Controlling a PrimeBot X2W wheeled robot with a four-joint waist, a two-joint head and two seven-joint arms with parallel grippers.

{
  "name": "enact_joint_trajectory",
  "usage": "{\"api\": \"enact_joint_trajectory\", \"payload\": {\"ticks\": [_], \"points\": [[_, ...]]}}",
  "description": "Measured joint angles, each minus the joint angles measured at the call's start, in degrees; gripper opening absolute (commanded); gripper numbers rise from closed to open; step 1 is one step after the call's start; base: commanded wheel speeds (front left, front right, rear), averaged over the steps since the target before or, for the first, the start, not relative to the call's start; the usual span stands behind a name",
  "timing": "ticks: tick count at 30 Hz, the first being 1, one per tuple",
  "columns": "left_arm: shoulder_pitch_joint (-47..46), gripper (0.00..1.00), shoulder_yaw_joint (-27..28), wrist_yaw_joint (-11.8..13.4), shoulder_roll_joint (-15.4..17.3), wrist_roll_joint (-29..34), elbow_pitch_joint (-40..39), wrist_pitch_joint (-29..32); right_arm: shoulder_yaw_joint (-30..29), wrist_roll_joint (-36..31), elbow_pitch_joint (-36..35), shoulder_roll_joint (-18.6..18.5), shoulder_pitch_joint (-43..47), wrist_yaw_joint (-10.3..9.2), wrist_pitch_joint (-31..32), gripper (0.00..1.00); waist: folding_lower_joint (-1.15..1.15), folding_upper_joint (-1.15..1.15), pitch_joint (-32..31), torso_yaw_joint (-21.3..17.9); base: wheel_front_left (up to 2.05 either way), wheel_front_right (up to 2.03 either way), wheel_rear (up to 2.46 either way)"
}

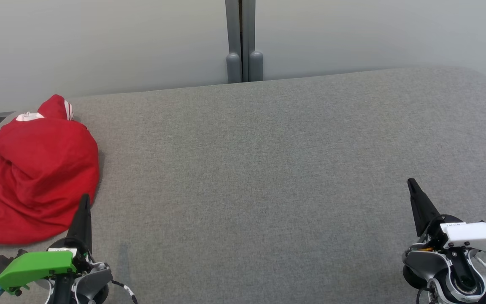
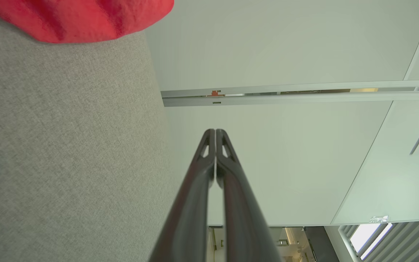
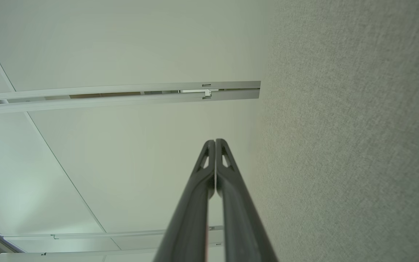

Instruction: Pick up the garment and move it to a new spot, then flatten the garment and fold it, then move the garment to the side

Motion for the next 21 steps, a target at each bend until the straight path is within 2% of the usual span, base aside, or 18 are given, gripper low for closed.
{"api": "enact_joint_trajectory", "payload": {"ticks": [4,5,11,21], "points": [[0.00,0.00,0.00,0.00,0.00,0.00,-0.01,0.00,0.00,0.00,0.00,0.00,0.00,0.00,0.00,0.00,0.00,0.00,0.00,0.00,0.00,0.00,0.00],[0.03,1.00,-0.01,0.02,-0.02,0.00,0.09,0.00,0.00,-0.01,0.12,0.03,0.02,0.00,0.00,1.00,0.00,0.00,0.00,0.00,0.00,0.00,0.00],[2.53,1.00,-0.38,0.11,-0.55,0.00,2.97,-0.05,0.20,-0.04,2.92,0.62,2.43,-0.01,-0.09,1.00,0.00,0.00,0.00,0.00,0.00,0.00,0.00],[3.32,1.00,-2.20,0.12,-0.59,2.02,1.53,-2.81,1.26,-1.97,2.25,0.66,3.19,-0.01,-2.80,1.00,0.00,0.00,0.06,-0.01,0.00,0.00,0.00]]}}
